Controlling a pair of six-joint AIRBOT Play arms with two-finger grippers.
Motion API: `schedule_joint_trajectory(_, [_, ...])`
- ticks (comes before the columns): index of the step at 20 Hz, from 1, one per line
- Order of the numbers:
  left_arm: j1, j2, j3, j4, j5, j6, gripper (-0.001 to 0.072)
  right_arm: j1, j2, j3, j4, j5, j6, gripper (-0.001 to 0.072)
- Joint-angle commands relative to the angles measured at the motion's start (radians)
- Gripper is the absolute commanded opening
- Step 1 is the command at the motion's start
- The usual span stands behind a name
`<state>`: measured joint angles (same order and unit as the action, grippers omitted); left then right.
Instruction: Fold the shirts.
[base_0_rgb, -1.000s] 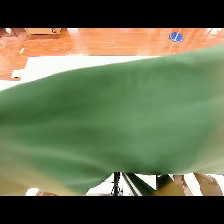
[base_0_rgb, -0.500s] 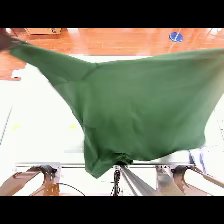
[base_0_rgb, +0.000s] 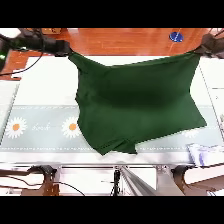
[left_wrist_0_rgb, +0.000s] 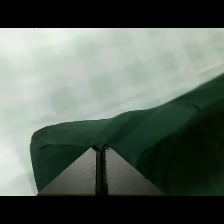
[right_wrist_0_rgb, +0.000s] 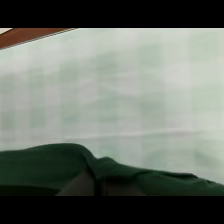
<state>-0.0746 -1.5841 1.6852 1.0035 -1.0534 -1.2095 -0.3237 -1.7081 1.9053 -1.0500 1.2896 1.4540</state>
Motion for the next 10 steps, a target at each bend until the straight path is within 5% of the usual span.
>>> schedule_joint_trajectory(1, [-0.028,-0.1,-0.001,-0.003,0.157,0.016,0.0017,0.003,-0.121,0.0,0.016,-0.106,-0.024,0.0027])
schedule_joint_trajectory(10, [-0.093,-0.212,-0.001,-0.002,0.134,0.016,0.0017,-0.006,-0.236,0.0,0.048,-0.198,-0.098,0.0027])
